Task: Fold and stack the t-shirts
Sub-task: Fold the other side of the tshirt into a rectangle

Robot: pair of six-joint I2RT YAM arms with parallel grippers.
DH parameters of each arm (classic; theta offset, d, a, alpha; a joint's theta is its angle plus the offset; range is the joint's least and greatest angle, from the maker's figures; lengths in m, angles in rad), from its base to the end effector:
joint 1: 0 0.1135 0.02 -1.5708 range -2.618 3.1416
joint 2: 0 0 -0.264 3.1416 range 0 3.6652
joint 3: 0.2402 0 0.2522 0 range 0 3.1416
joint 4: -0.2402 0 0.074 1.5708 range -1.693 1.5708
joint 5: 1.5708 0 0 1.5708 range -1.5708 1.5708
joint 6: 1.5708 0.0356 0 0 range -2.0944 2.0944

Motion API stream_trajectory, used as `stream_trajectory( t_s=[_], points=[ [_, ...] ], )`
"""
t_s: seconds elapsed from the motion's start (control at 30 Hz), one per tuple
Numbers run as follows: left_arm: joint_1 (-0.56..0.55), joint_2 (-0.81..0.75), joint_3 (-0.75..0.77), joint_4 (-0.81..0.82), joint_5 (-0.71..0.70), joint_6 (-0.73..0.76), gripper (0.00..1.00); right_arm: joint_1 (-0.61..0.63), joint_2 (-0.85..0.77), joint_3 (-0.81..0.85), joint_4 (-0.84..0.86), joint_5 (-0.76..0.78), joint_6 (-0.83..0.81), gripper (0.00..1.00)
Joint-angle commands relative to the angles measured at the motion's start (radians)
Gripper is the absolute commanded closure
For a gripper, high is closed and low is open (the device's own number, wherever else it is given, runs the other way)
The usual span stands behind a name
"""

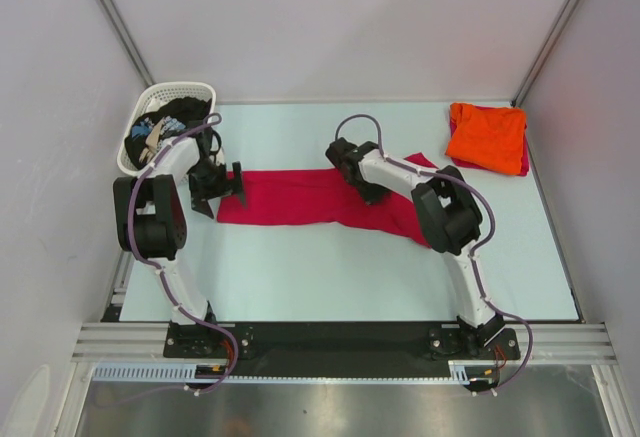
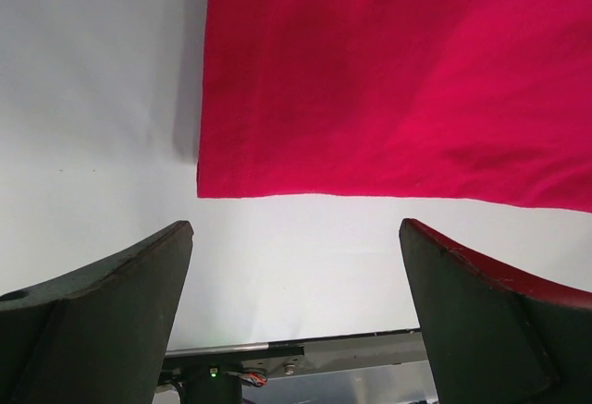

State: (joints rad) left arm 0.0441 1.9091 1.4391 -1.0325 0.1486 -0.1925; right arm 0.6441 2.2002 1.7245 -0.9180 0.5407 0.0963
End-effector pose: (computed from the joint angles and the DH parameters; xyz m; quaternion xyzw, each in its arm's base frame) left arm 0.3605 0.0106 0.1961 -0.1151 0.9900 -0.0765 0.0285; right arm 0.3621 0.2490 0.1652 -0.2369 0.9305 -0.2172 0.1757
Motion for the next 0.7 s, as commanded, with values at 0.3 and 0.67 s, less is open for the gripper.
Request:
stream_trajectory(
  t_s=[0.3, 0.67],
  points=[
    [-0.007, 0.015, 0.069, -0.014, 0.005, 0.001, 0.0, -0.026, -0.003, 0.112, -0.038, 0.186, 0.028, 1.0],
    [-0.03, -0.038, 0.078, 0.014, 0.034, -0.005, 0.0, -0.072, 0.026, 0.148, -0.013, 0.472, 0.063, 0.0]
  ],
)
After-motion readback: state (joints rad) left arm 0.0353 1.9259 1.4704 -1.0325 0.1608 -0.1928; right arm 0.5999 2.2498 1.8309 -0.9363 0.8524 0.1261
